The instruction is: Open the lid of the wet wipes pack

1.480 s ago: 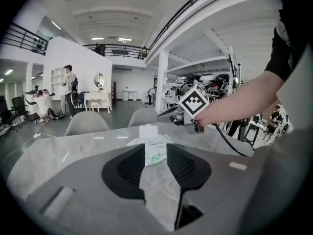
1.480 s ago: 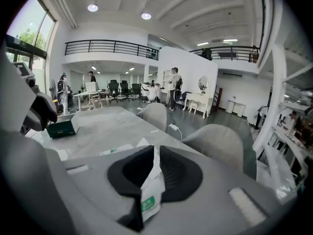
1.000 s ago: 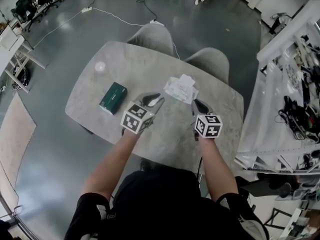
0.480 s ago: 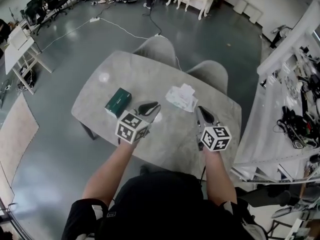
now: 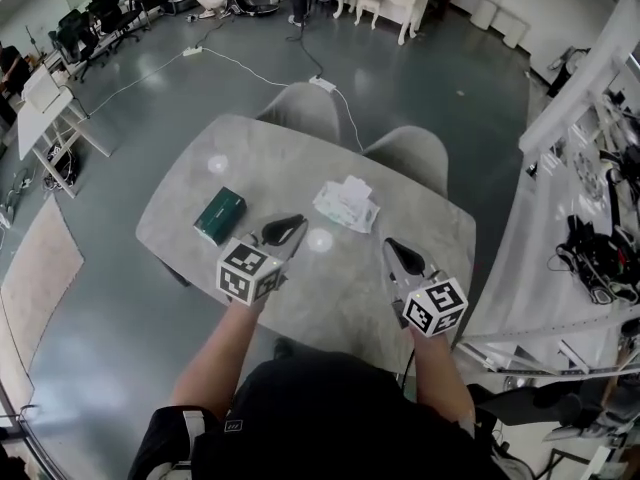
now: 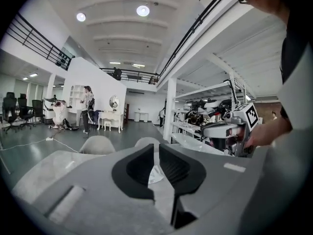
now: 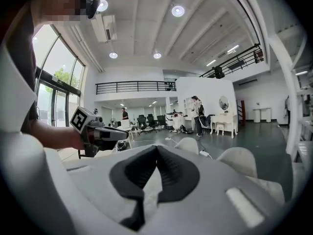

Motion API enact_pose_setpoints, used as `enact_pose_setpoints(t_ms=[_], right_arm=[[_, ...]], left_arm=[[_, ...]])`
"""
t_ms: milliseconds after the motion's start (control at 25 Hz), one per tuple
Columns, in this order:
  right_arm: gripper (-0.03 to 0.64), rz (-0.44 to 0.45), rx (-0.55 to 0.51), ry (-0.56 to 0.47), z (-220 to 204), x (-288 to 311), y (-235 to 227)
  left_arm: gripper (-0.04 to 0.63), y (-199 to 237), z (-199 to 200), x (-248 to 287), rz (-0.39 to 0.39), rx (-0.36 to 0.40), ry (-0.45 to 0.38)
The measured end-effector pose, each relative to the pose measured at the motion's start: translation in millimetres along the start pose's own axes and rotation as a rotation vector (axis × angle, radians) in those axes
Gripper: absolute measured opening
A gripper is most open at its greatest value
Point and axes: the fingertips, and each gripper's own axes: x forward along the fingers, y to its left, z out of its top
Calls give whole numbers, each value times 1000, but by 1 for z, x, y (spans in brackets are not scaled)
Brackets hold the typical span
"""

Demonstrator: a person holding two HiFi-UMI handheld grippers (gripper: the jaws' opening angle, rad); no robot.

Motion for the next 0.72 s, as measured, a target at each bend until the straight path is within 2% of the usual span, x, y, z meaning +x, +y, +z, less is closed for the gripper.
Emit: enact_pose_setpoints(t_ms=[280, 440, 720], right_arm=[[3, -17, -1, -27, 14, -29, -36], [3, -6, 23, -66, 22, -33, -42], [2, -10, -1, -94, 35, -38, -45]], left_arm=[[40, -9, 13, 5, 62, -25, -29], [40, -12, 14, 4, 77, -35, -28], [35, -4, 20, 0, 101, -36, -36]])
